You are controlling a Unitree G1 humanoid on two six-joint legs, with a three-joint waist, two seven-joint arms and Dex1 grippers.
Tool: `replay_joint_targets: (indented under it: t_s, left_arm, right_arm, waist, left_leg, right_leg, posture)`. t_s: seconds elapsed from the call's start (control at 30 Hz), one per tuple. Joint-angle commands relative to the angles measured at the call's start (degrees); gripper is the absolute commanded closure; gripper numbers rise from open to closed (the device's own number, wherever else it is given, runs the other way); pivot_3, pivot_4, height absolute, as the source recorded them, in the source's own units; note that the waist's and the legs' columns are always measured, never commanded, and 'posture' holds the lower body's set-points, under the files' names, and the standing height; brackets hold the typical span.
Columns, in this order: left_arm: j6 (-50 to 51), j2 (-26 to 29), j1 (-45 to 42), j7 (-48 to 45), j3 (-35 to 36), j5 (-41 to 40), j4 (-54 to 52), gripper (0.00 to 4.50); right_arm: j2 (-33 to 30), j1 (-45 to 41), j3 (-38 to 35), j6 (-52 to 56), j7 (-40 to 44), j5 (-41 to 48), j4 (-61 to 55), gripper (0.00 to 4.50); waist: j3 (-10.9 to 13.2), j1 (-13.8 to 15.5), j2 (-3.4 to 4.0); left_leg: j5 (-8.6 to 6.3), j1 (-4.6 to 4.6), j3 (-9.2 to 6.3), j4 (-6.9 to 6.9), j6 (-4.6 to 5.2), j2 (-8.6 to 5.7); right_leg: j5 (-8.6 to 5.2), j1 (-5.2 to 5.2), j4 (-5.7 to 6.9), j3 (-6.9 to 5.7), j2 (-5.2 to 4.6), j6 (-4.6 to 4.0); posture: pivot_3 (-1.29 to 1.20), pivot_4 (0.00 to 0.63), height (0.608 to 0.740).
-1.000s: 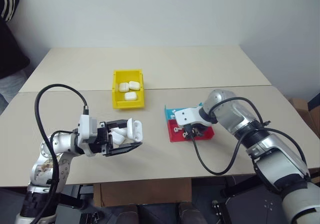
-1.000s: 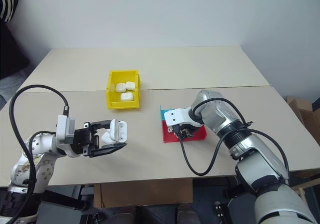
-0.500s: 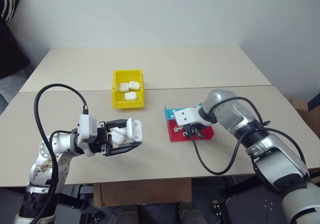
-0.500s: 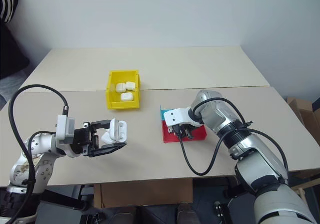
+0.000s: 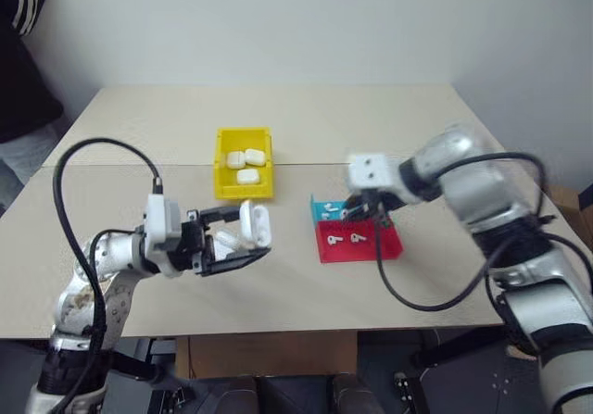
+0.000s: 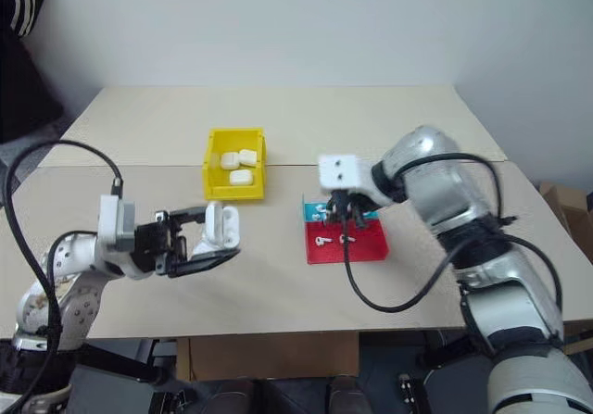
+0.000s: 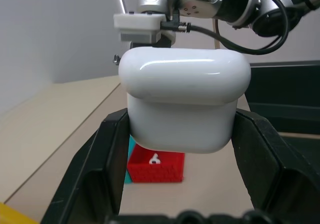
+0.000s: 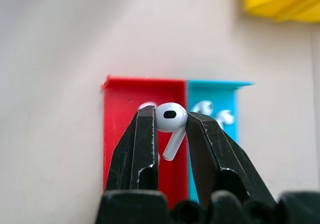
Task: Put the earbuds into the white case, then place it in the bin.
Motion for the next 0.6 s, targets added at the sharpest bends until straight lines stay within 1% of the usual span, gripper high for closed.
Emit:
replay_joint_targets:
  t_s: [0.03,0.17,0.23,0.33,0.4,0.43,0.6]
  left_arm:
    - [2.2,-1.68,-4.55,1.93,-1.8,-1.9,-1.7,1.73]
    - [6.91,-3.48,-9.51,3.8,-4.11,-3.88,-2.04,1.73]
    - [9.01,-3.39,-10.63,4.14,-4.72,-4.34,-2.41,1.73]
    - [10.87,-3.31,-11.27,4.65,-4.77,-4.92,-2.54,1.73]
    - [14.9,-2.19,-11.44,5.85,-4.63,-6.67,-3.93,1.73]
    - [15.13,-2.31,-10.97,5.88,-4.39,-7.16,-4.6,1.73]
    - [15.17,-3.92,-9.18,7.08,-3.34,-9.29,-6.46,1.73]
  right_arm:
    - [-1.24,2.5,-8.38,3.95,-3.34,6.32,-5.88,3.59]
    - [1.22,7.38,-19.18,4.62,-8.99,15.15,-11.04,3.59]
    - [3.33,9.9,-23.46,2.55,-12.47,18.77,-13.93,3.59]
    - [5.62,11.56,-27.55,3.43,-16.34,24.83,-17.64,3.59]
    - [7.47,12.23,-30.41,4.85,-19.37,29.88,-20.29,3.59]
    - [8.51,12.82,-31.38,4.19,-20.5,31.96,-21.46,3.59]
    - [12.11,16.27,-32.46,2.18,-24.14,40.13,-25.85,3.59]
  waist:
    - [0.0,-0.23,0.0]
    - [0.01,-0.58,-0.01]
    - [0.01,-0.85,-0.01]
    - [0.01,-1.14,0.0]
    - [0.01,-1.18,0.0]
    - [0.02,-1.23,0.0]
    - [0.01,-1.18,0.0]
  left_leg:
    - [0.0,0.01,0.0,0.0,0.0,0.0]
    - [0.0,-0.01,-0.02,0.0,0.0,0.0]
    - [0.0,0.01,-0.01,-0.02,0.0,0.0]
    - [0.0,0.01,-0.02,-0.04,0.01,0.0]
    - [0.0,0.0,-0.04,-0.04,0.01,0.0]
    - [0.0,0.01,-0.04,-0.03,0.01,0.0]
    - [0.0,0.03,-0.05,-0.03,0.01,0.0]
  right_leg:
    - [-0.01,0.02,0.0,0.0,0.0,0.02]
    - [-0.01,-0.01,0.02,0.01,0.03,0.03]
    - [0.01,-0.02,0.04,0.06,0.04,-0.01]
    - [0.0,-0.03,0.04,0.07,0.05,0.01]
    - [0.0,-0.02,0.04,0.06,0.05,0.01]
    - [0.0,-0.02,0.06,0.07,0.05,0.02]
    - [-0.05,0.04,0.03,0.05,0.04,0.09]
  posture:
    - [0.0,0.15,0.74]
    - [0.0,0.15,0.74]
    - [0.0,0.15,0.74]
    - [0.0,0.15,0.74]
    - [0.0,0.15,0.74]
    - [0.0,0.15,0.74]
    - [0.0,0.15,0.74]
